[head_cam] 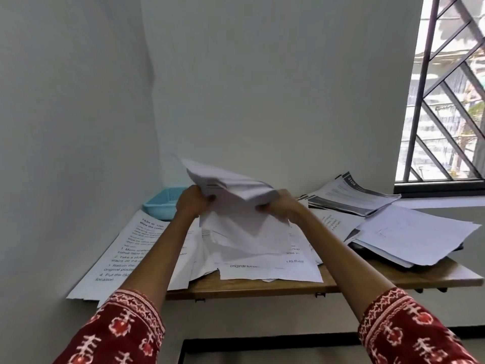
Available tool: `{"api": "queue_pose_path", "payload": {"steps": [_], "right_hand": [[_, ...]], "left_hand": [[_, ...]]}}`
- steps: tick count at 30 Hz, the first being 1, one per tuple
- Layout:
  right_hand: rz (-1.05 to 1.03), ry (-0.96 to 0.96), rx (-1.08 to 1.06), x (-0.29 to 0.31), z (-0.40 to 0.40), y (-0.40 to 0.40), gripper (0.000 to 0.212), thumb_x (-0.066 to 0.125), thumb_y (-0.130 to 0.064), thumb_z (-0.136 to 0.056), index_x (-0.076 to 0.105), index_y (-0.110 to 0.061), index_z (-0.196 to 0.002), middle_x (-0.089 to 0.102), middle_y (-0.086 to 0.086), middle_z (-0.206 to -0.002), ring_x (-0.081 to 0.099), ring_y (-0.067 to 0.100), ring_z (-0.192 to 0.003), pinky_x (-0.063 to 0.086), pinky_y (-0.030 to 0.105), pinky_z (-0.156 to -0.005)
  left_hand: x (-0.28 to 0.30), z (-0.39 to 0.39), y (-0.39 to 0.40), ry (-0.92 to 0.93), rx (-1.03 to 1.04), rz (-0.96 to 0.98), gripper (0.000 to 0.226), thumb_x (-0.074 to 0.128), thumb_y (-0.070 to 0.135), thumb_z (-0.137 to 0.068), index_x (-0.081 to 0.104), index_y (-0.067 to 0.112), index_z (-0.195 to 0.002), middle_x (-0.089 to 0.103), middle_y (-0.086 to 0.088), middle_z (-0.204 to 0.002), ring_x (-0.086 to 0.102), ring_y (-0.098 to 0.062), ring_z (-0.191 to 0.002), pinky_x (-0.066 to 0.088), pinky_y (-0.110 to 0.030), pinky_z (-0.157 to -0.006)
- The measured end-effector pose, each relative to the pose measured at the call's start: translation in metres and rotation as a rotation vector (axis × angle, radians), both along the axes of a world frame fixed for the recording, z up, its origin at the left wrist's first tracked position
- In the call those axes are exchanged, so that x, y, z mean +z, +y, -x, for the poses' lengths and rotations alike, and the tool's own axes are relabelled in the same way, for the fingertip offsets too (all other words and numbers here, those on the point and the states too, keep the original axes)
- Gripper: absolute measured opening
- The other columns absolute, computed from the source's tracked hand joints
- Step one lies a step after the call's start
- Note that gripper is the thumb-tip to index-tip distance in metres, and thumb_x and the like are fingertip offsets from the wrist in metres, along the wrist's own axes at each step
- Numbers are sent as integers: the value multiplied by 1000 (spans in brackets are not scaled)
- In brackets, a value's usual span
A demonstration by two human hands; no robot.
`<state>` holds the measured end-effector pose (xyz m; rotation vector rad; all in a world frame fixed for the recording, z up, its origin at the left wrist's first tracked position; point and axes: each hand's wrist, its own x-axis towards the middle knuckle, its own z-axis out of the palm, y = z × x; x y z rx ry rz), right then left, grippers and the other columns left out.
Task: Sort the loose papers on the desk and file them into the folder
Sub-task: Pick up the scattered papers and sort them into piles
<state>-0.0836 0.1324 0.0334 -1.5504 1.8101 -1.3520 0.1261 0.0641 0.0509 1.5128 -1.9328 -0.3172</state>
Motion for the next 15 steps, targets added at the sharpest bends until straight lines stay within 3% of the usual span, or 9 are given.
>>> {"api": "queue_pose_path", "payload": {"steps": [3, 5, 7, 11, 15], "right_hand": [[56, -13, 6, 3, -8, -2, 15, 73, -2, -77, 63, -9, -85, 56, 2, -73, 52, 17, -70, 39, 17, -50], [108, -74, 19, 5, -13, -3, 18, 72, -3, -80, 63, -8, -95, 60, 0, -76, 56, 14, -68, 39, 8, -45], [157, -71, -9, 6, -13, -4, 25, 72, -7, -81, 65, -4, -105, 63, 2, -87, 61, 16, -77, 42, 7, -52], [246, -74, -125, 13, -4, -9, 58, 80, -29, -74, 56, -6, -123, 63, 7, -116, 60, 24, -107, 50, 32, -87], [434, -143, -243, 26, -2, -4, 71, 80, -42, -71, 46, -11, -124, 61, 6, -117, 59, 23, -104, 52, 39, -88]], "left_hand": [[-5, 13, 3, 178, -98, 61, 24, 46, 18, -97, 55, -2, -106, 59, -23, -115, 55, -33, -104, 38, -30, -77], [-10, 21, 2, 296, -164, 127, 23, 42, 11, -99, 52, -4, -112, 59, -22, -113, 55, -30, -97, 35, -24, -71], [-11, 24, 5, 364, -193, 204, 22, 41, 7, -98, 49, -7, -114, 60, -23, -111, 56, -33, -98, 34, -22, -69], [-4, 19, 8, 554, -226, 239, 35, 48, 11, -96, 37, -3, -126, 52, -16, -129, 51, -31, -114, 36, -18, -81], [1, 17, 10, 662, -262, 291, 48, 57, 19, -92, 32, 1, -129, 50, -13, -132, 52, -27, -115, 42, -21, -86]]}}
